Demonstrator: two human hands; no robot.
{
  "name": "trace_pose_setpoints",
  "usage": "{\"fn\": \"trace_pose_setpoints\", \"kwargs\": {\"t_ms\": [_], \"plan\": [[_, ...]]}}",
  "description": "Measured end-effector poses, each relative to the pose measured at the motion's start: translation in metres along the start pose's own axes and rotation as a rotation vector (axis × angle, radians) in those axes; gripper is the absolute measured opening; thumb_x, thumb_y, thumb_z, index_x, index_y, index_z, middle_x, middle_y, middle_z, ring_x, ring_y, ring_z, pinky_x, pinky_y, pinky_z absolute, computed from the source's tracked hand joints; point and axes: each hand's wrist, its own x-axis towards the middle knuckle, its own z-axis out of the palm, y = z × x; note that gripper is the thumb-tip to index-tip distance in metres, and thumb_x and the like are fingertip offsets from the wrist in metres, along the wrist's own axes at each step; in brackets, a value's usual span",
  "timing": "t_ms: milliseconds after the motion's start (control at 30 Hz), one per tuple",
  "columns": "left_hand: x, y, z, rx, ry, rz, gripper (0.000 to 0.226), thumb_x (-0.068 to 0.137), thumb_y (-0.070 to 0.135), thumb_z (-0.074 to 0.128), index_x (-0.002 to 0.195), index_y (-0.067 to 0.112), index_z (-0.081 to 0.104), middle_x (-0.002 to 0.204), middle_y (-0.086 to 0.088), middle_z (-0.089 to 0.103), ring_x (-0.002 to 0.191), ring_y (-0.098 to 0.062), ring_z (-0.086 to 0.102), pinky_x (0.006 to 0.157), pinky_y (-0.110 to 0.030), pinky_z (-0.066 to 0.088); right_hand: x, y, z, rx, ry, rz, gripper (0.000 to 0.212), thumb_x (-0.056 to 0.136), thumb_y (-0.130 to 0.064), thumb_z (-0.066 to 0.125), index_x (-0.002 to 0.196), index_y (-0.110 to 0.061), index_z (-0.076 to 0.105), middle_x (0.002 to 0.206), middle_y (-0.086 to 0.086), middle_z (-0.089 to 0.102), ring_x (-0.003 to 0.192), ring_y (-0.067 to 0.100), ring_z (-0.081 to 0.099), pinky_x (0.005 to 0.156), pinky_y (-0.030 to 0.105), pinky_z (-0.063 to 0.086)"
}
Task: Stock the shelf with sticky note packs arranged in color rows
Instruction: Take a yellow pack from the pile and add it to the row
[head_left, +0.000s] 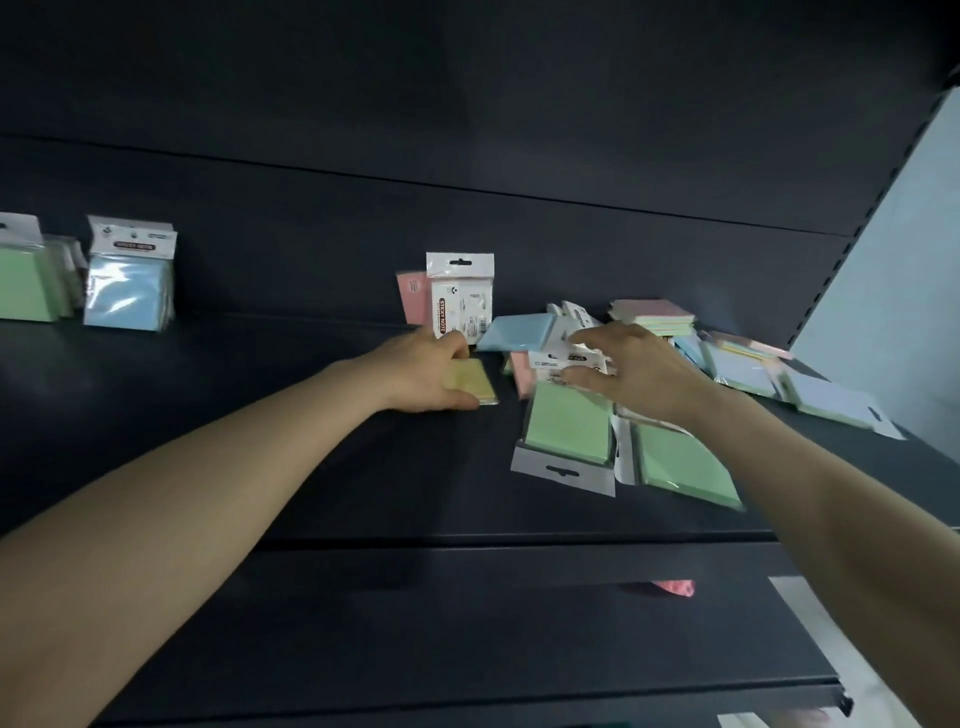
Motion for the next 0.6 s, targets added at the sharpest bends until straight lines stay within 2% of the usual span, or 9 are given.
{"fn": "trace_pose_setpoints", "kwargs": {"t_ms": [100, 167, 233, 333, 400, 467, 533, 600], "plan": [[-0.005, -0.002, -0.004, -0.051, 0.03, -0.011, 0.098, 0.065, 0.067, 0.072, 0.145, 0.027, 0.031, 0.142, -0.003, 0.041, 0.126, -0.023, 0.042, 0.101, -0.036, 0.04, 0.016, -0.005, 0.005, -0.04, 0.043, 0.008, 0.059, 0.09, -0.056, 0.054, 0.139, -0.025, 0.047, 0.137, 0.003, 0.05, 0.126, 0.027, 0.045, 0.103, 0.04, 0.04], [-0.009, -0.001, -0.005, -0.009, 0.08, -0.009, 0.1, 0.061, 0.068, 0.074, 0.143, 0.025, 0.036, 0.14, -0.003, 0.042, 0.124, -0.025, 0.039, 0.1, -0.035, 0.039, 0.028, -0.01, 0.007, -0.051, 0.038, 0.012, 0.067, 0.09, -0.058, 0.052, 0.145, -0.024, 0.039, 0.146, 0.005, 0.044, 0.131, 0.029, 0.041, 0.109, 0.041, 0.035], [-0.012, -0.003, -0.007, 0.003, 0.148, -0.018, 0.092, 0.06, 0.064, 0.078, 0.138, 0.027, 0.044, 0.13, -0.003, 0.043, 0.118, -0.025, 0.038, 0.097, -0.034, 0.037, 0.042, -0.017, 0.011, -0.024, -0.019, 0.097, 0.072, 0.091, -0.065, 0.043, 0.148, -0.023, 0.031, 0.151, 0.007, 0.039, 0.135, 0.032, 0.037, 0.111, 0.042, 0.032], [-0.019, -0.007, -0.013, -0.149, 0.26, -0.005, 0.066, 0.067, 0.044, 0.082, 0.126, 0.033, 0.052, 0.122, 0.002, 0.045, 0.113, -0.02, 0.044, 0.093, -0.034, 0.04, 0.058, -0.029, 0.02, -0.087, -0.068, 0.219, 0.082, 0.086, -0.076, 0.034, 0.147, -0.021, 0.03, 0.147, 0.01, 0.042, 0.132, 0.037, 0.039, 0.108, 0.045, 0.033], [-0.023, -0.009, -0.018, -0.204, 0.298, 0.014, 0.047, 0.074, 0.033, 0.078, 0.115, 0.034, 0.053, 0.118, 0.006, 0.051, 0.106, -0.015, 0.049, 0.085, -0.032, 0.042, 0.065, -0.038, 0.023, -0.167, -0.063, 0.232, 0.083, 0.083, -0.077, 0.039, 0.146, -0.024, 0.032, 0.143, 0.01, 0.044, 0.129, 0.036, 0.04, 0.105, 0.044, 0.032], [-0.027, -0.012, -0.022, -0.207, 0.308, 0.021, 0.032, 0.08, 0.031, 0.072, 0.105, 0.036, 0.052, 0.114, 0.008, 0.059, 0.094, -0.013, 0.053, 0.077, -0.03, 0.042, 0.07, -0.042, 0.024, -0.187, -0.074, 0.24, 0.081, 0.08, -0.074, 0.047, 0.145, -0.027, 0.033, 0.141, 0.009, 0.045, 0.128, 0.035, 0.038, 0.105, 0.043, 0.03], [-0.032, -0.016, -0.024, -0.213, 0.322, 0.011, 0.027, 0.083, 0.032, 0.069, 0.103, 0.042, 0.054, 0.111, 0.013, 0.062, 0.087, -0.011, 0.055, 0.077, -0.032, 0.046, 0.073, -0.042, 0.023, -0.179, -0.101, 0.253, 0.082, 0.079, -0.074, 0.049, 0.145, -0.03, 0.033, 0.141, 0.01, 0.043, 0.128, 0.035, 0.036, 0.105, 0.044, 0.029], [-0.036, -0.018, -0.027, -0.19, 0.336, 0.007, 0.035, 0.087, 0.029, 0.066, 0.116, 0.047, 0.057, 0.109, 0.022, 0.056, 0.09, -0.005, 0.051, 0.084, -0.028, 0.043, 0.077, -0.043, 0.019, -0.158, -0.126, 0.275, 0.077, 0.081, -0.078, 0.039, 0.144, -0.033, 0.036, 0.142, 0.013, 0.041, 0.13, 0.036, 0.034, 0.107, 0.045, 0.027]]}}
